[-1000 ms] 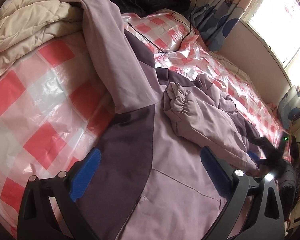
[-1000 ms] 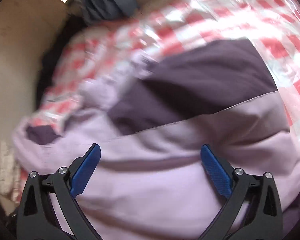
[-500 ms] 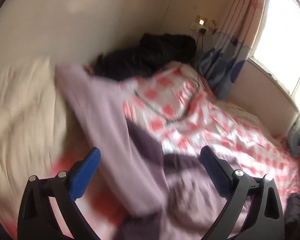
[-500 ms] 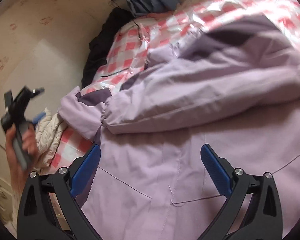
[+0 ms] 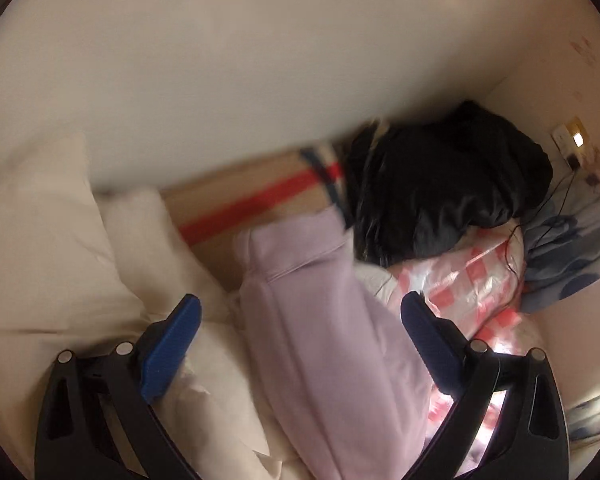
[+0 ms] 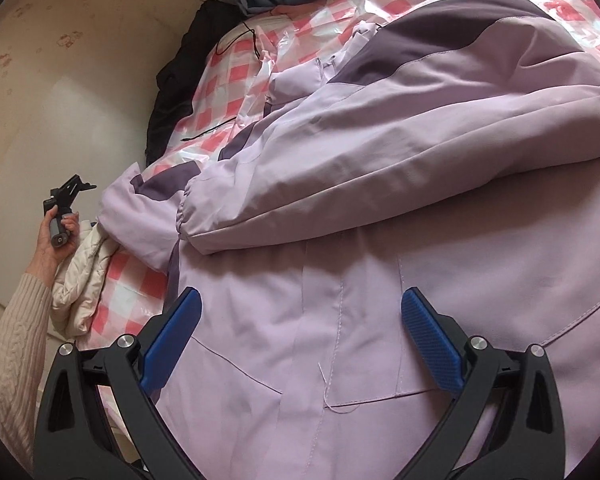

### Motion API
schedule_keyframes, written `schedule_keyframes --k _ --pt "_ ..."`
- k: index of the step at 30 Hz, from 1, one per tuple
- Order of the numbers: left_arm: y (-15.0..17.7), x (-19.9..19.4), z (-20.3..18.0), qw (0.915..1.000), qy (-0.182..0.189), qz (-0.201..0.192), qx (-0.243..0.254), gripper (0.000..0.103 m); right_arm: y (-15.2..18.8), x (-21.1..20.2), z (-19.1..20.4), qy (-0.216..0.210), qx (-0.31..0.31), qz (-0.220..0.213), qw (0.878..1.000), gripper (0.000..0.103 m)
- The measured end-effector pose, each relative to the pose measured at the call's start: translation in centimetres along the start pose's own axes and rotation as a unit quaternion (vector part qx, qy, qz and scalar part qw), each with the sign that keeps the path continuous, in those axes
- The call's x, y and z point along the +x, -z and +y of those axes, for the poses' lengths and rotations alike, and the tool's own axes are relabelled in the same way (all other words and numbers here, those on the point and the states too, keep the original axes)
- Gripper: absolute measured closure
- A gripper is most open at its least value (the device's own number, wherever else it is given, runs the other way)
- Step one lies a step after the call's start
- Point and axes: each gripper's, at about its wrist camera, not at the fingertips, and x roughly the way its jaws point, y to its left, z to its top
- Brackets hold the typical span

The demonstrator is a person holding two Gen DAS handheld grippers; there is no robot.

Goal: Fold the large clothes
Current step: 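Grasp the other sleeve cuff with the left gripper and lift it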

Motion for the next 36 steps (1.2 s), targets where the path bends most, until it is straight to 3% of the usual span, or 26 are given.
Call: schedule_keyframes --k 2,5,8,9,10,11,12,13,15,16,19,25,32,36 --pt "0.1 0.5 0.2 0.9999 0.011 -0.003 -0.005 0.007 0.1 0.3 -0.1 -0.002 -0.001 0.003 1.000 0.006" --pt "0.7 2.1 -1.3 0.9996 0.010 0.021 0.018 0.007 0.3 0.6 0.1 0.001 -0.006 0.004 1.000 0.006" --pt "0.8 3.3 -2.7 0.9984 -0.023 0.028 0.043 0.007 0.3 0.8 0.3 0.001 -0.010 0.006 1.000 0.006" --pt "1.0 3.5 -2.8 0.9981 -0.033 0.022 0.047 0.015 0.3 0.8 0.2 0.001 -0.009 0.006 1.000 0.006" --pt "1.1 3.6 -2.7 0.9982 -0.036 0.017 0.044 0.043 0.3 0.9 0.2 0.000 -0.009 0.006 1.000 0.006" --pt "1.2 3.6 -2.3 0.9990 -0.026 0.013 0.033 0.061 0.3 0.9 0.2 0.000 -0.008 0.006 1.000 0.006" --pt "1.3 3.4 -1.7 0.9997 0.012 0.012 0.017 0.076 0.3 0.9 0.2 -0.002 -0.007 0.005 1.000 0.006" --pt "1.4 3.0 -1.3 0.9995 0.030 0.001 0.006 0.081 0.2 0.8 0.2 -0.003 -0.006 0.005 1.000 0.006" --pt "1.9 1.7 -1.6 0.9979 0.054 -0.030 0.018 0.084 0.2 0.8 0.2 -0.004 -0.006 0.005 1.000 0.006" --pt "2.3 0.7 -1.7 0.9954 0.083 -0.044 0.019 0.085 0.2 0.8 0.2 -0.004 -0.006 0.005 1.000 0.006" --pt "3.6 -3.3 -2.1 0.9783 0.188 -0.086 0.017 0.085 0.1 0.8 0.2 -0.006 -0.004 0.004 1.000 0.006" --pt "8.0 -12.5 -6.8 0.9440 0.292 -0.127 0.088 0.085 -0.4 0.3 0.1 -0.020 0.011 -0.004 1.000 0.006" --pt "16.4 -19.0 -14.5 0.9005 0.378 -0.112 0.184 0.085 -1.6 -1.8 -0.6 -0.040 0.038 -0.042 0.998 0.006" --pt "23.1 -19.6 -19.8 0.8782 0.425 -0.069 0.208 0.085 -2.6 -4.4 -1.9 -0.058 0.067 -0.084 0.992 0.006"
